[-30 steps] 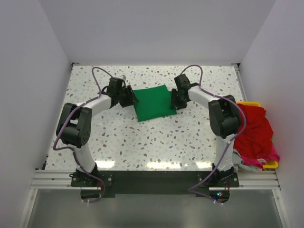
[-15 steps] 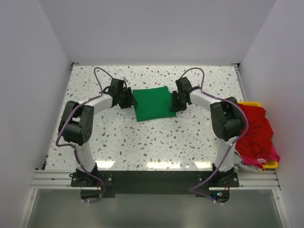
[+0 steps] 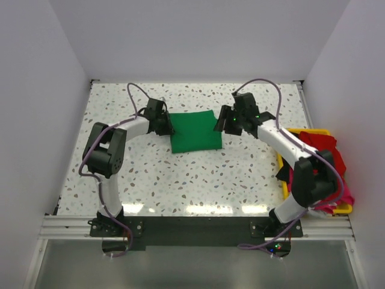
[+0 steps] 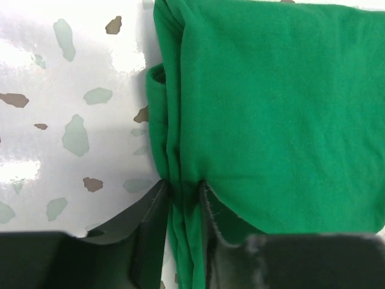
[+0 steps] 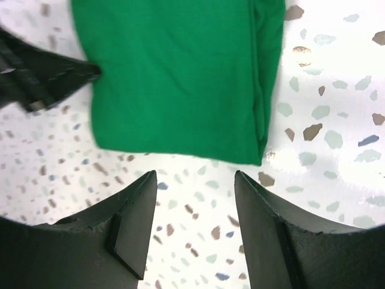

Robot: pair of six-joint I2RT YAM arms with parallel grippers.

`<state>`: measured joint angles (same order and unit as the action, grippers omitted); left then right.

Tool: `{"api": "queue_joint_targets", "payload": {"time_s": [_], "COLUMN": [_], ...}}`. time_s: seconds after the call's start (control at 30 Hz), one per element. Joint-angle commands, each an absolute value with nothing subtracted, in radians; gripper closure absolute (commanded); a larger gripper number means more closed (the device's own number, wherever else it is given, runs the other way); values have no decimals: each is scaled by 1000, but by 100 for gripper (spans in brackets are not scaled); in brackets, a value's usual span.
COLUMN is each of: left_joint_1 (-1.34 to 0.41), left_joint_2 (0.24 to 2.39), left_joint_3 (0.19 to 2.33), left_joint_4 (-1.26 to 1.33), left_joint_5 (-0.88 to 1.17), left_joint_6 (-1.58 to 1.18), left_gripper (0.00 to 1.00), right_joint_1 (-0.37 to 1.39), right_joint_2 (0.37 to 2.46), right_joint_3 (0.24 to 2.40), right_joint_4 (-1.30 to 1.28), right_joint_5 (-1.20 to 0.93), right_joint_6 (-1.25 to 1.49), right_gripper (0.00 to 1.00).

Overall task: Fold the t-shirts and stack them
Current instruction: Neatly place the folded tshirt to the corner

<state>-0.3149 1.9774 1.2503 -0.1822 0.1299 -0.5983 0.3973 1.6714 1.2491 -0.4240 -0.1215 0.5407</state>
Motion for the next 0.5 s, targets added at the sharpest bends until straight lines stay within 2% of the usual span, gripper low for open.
{"api": "queue_joint_targets", "payload": {"time_s": [0.0, 0.2, 0.47], "left_joint_1": [-328, -328, -299], "left_joint_2": [2006, 2014, 2091], "left_joint_3": [1290, 1354, 1555], "left_joint_4": [-202, -294, -466], "left_joint_5": [72, -110, -498], "left_joint_6": [-571, -546, -399], "left_gripper": [72, 100, 100], "right_joint_1": [400, 407, 407], "right_joint_2": [1507, 1324, 1089], "right_joint_3": [1192, 1083, 959], "right_joint_4": [-385, -411, -486], "right_joint_5": [-161, -158, -179], "right_joint_6": [587, 592, 551], "right_gripper": [42, 42, 41]}}
